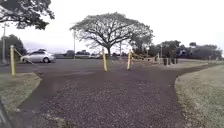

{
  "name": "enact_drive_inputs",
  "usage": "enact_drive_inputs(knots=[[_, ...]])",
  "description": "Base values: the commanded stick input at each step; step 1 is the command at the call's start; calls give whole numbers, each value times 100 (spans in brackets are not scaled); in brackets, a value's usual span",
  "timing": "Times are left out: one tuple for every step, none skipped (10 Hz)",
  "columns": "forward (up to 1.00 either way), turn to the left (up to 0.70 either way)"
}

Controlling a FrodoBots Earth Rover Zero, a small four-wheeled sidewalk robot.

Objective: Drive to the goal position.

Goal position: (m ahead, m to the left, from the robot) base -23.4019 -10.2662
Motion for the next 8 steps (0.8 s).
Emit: enact_drive_inputs(knots=[[0,-70],[0,-70],[0,-70],[0,-70],[0,-70],[0,-70],[0,-70],[0,-70]])
